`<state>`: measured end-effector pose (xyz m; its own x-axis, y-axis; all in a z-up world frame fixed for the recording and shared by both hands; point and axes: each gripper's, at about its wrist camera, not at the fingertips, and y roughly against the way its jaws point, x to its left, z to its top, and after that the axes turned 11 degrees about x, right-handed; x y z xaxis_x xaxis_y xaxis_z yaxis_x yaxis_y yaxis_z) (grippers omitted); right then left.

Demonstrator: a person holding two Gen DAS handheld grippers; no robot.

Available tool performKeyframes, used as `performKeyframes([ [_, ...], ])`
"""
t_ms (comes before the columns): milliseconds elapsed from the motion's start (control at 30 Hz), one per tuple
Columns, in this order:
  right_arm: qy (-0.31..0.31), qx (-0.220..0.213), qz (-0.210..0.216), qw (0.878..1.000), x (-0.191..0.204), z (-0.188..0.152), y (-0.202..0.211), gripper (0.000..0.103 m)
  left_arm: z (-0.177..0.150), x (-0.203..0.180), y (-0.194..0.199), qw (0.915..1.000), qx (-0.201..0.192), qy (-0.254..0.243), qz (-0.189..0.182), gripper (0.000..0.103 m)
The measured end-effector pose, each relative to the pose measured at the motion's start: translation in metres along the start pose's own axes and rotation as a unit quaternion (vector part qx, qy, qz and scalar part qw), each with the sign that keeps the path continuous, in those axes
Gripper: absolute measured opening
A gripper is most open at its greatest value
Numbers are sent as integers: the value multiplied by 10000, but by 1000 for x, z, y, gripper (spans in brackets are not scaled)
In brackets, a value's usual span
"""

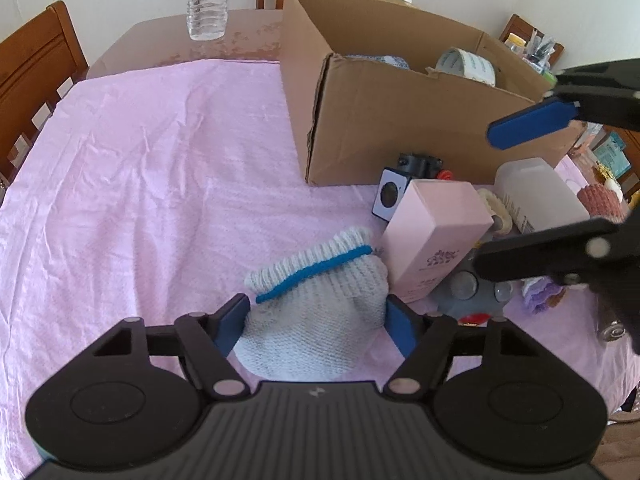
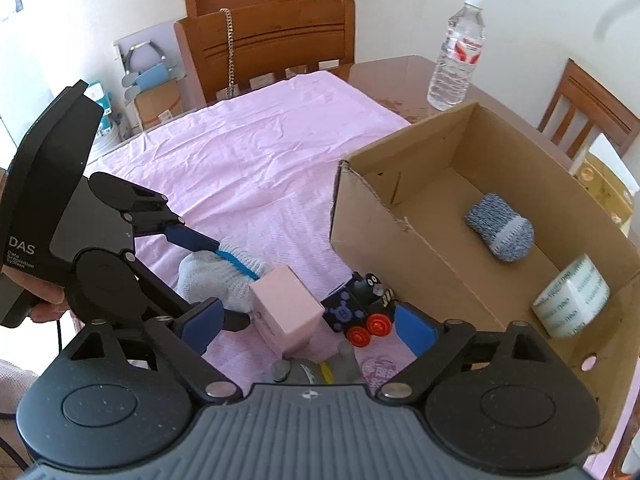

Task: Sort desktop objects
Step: 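Grasp white striped sock with left tool while right tool grasps pink box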

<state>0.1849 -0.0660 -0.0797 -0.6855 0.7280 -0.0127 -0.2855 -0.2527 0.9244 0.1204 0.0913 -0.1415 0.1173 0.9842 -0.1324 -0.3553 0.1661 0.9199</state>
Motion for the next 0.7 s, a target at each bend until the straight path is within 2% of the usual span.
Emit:
performKeyframes([
  [200, 99, 170, 126, 9997, 1, 7, -12, 79, 0, 6, 6, 10000, -15, 54, -70, 64],
  [367, 211, 277, 207, 9992, 5, 11, -21, 74, -1, 10, 11, 10000, -17, 37, 70, 64],
  [600, 323, 400, 298, 9982, 9, 16, -29, 53, -3, 19, 17, 9999, -14, 7, 148, 64],
  [700, 387, 399, 261, 9981, 10, 16, -30, 50, -2, 20, 19, 9998, -22, -52, 170, 64],
])
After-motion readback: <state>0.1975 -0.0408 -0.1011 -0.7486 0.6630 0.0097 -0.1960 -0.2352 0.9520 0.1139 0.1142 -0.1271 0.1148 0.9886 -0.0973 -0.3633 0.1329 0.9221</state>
